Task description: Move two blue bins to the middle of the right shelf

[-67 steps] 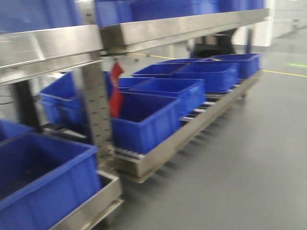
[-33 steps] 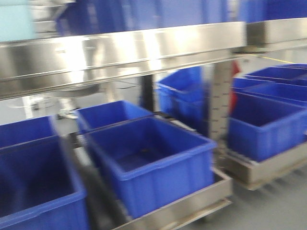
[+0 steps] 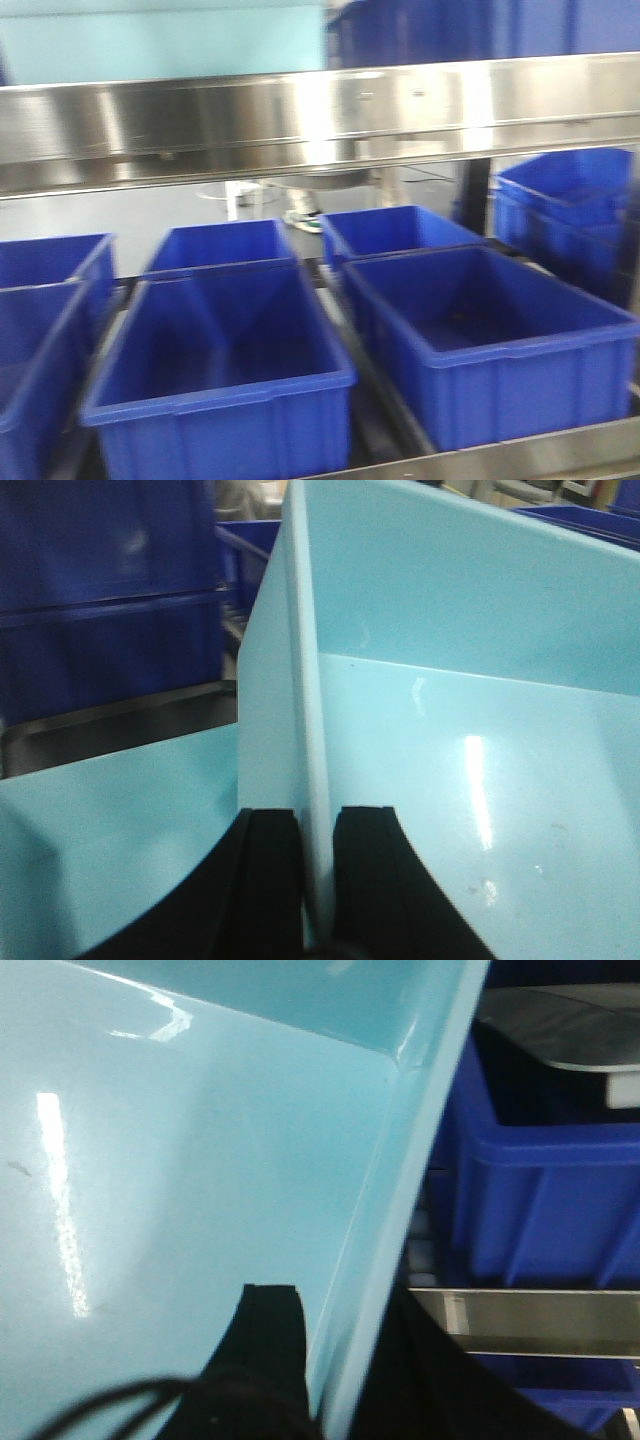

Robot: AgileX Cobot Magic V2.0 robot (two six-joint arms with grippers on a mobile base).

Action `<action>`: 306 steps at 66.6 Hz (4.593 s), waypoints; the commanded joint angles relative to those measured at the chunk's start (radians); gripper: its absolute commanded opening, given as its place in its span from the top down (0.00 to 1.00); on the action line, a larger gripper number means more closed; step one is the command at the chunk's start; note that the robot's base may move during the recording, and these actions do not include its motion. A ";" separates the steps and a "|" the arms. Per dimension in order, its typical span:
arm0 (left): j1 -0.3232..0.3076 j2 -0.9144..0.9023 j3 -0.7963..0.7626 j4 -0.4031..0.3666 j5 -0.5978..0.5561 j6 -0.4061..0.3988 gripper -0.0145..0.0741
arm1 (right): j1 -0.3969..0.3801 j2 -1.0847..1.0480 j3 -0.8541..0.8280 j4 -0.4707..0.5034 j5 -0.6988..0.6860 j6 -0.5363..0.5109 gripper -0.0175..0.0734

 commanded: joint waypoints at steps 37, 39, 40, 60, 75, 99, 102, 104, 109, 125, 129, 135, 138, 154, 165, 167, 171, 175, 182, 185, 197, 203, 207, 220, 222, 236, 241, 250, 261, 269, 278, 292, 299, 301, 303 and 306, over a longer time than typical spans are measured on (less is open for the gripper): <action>-0.007 -0.009 -0.007 -0.056 -0.059 -0.009 0.96 | 0.003 -0.011 -0.009 0.043 -0.052 -0.028 0.98; -0.007 -0.009 -0.007 -0.056 -0.059 -0.009 0.96 | 0.003 -0.011 -0.009 0.043 -0.052 -0.028 0.98; -0.007 -0.009 -0.007 -0.056 -0.059 -0.009 0.96 | 0.003 -0.011 -0.009 0.043 -0.052 -0.028 0.98; -0.007 -0.009 -0.007 -0.056 -0.059 -0.009 0.96 | 0.003 -0.011 -0.009 0.043 -0.052 -0.028 0.98; -0.007 -0.009 -0.007 -0.056 -0.059 -0.009 0.96 | 0.003 -0.011 -0.009 0.043 -0.052 -0.028 0.98; -0.007 -0.009 -0.007 -0.056 -0.059 -0.009 0.96 | 0.003 -0.011 -0.009 0.043 -0.052 -0.028 0.98; -0.007 -0.009 -0.007 -0.056 -0.059 -0.009 0.96 | 0.003 -0.011 -0.009 0.043 -0.052 -0.028 0.98; -0.007 -0.009 -0.007 -0.056 -0.059 -0.009 0.96 | 0.003 -0.011 -0.009 0.043 -0.052 -0.028 0.98; -0.007 -0.009 -0.007 -0.056 -0.059 -0.009 0.96 | 0.003 -0.011 -0.009 0.043 -0.052 -0.028 0.98; -0.007 -0.009 -0.007 -0.056 -0.059 -0.009 0.96 | 0.003 -0.011 -0.009 0.043 -0.052 -0.028 0.98; -0.007 -0.009 -0.007 -0.056 -0.059 -0.009 0.96 | 0.003 -0.011 -0.009 0.043 -0.052 -0.028 0.98; -0.007 -0.009 -0.007 -0.056 -0.059 -0.009 0.96 | 0.003 -0.011 -0.009 0.043 -0.052 -0.028 0.98; -0.007 -0.009 -0.007 -0.056 -0.059 -0.009 0.96 | 0.003 -0.011 -0.009 0.043 -0.052 -0.028 0.98; -0.007 -0.009 -0.007 -0.056 -0.059 -0.009 0.96 | 0.003 -0.011 -0.009 0.043 -0.052 -0.028 0.98; -0.007 -0.009 -0.007 -0.056 -0.059 -0.009 0.96 | 0.003 -0.011 -0.009 0.043 -0.052 -0.028 0.98; -0.007 -0.009 -0.007 -0.056 -0.059 -0.009 0.96 | 0.003 -0.011 -0.009 0.043 -0.052 -0.028 0.98; -0.007 -0.009 -0.007 -0.056 -0.059 -0.009 0.96 | 0.003 -0.011 -0.009 0.043 -0.052 -0.028 0.98; -0.007 -0.009 -0.007 -0.056 -0.059 -0.009 0.96 | 0.003 -0.011 -0.009 0.043 -0.052 -0.028 0.98; -0.007 -0.009 -0.007 -0.056 -0.059 -0.009 0.96 | 0.003 -0.011 -0.009 0.043 -0.052 -0.028 0.98; -0.007 -0.009 -0.007 -0.056 -0.059 -0.009 0.96 | 0.003 -0.011 -0.009 0.043 -0.052 -0.028 0.98; -0.007 -0.009 -0.007 -0.056 -0.059 -0.009 0.96 | 0.003 -0.011 -0.009 0.043 -0.052 -0.028 0.98; -0.007 -0.009 -0.007 -0.056 -0.059 -0.009 0.96 | 0.003 -0.011 -0.009 0.043 -0.052 -0.028 0.98; -0.007 -0.009 -0.007 -0.056 -0.059 -0.009 0.96 | 0.003 -0.011 -0.009 0.043 -0.052 -0.028 0.98; -0.007 -0.009 -0.007 -0.056 -0.059 -0.009 0.96 | 0.003 -0.011 -0.009 0.043 -0.052 -0.028 0.98; -0.007 -0.009 -0.007 -0.056 -0.059 -0.009 0.96 | 0.003 -0.011 -0.009 0.043 -0.052 -0.028 0.98; -0.007 -0.009 -0.007 -0.056 -0.059 -0.009 0.96 | 0.003 -0.011 -0.009 0.043 -0.052 -0.028 0.98; -0.007 -0.009 -0.007 -0.056 -0.059 -0.009 0.96 | 0.003 -0.011 -0.009 0.043 -0.052 -0.028 0.98; -0.007 -0.009 -0.007 -0.056 -0.059 -0.009 0.96 | 0.003 -0.011 -0.009 0.043 -0.052 -0.028 0.98; -0.007 -0.009 -0.007 -0.056 -0.068 -0.009 0.96 | 0.003 -0.011 -0.009 0.043 -0.071 -0.028 0.98; -0.007 -0.009 -0.007 -0.069 -0.032 -0.009 0.96 | 0.003 -0.011 -0.009 0.043 -0.068 -0.028 0.98; -0.007 -0.001 -0.007 -0.086 0.080 -0.009 0.96 | 0.003 -0.010 -0.009 0.041 -0.054 -0.039 0.98; -0.007 0.039 -0.006 -0.092 0.229 -0.009 0.96 | 0.003 0.016 -0.009 0.016 -0.020 -0.043 0.98; -0.007 0.066 -0.006 -0.092 0.285 -0.009 0.96 | 0.003 0.038 -0.009 -0.003 -0.014 -0.043 0.98; -0.007 0.075 -0.006 -0.092 0.291 -0.009 0.96 | 0.003 0.043 -0.007 -0.008 -0.014 -0.043 0.98; -0.007 0.082 -0.006 -0.092 0.291 -0.009 0.96 | 0.003 0.047 -0.007 -0.017 -0.009 -0.043 0.98; -0.007 0.095 -0.006 -0.090 0.291 -0.009 0.96 | 0.003 0.055 -0.007 -0.024 -0.004 -0.043 0.98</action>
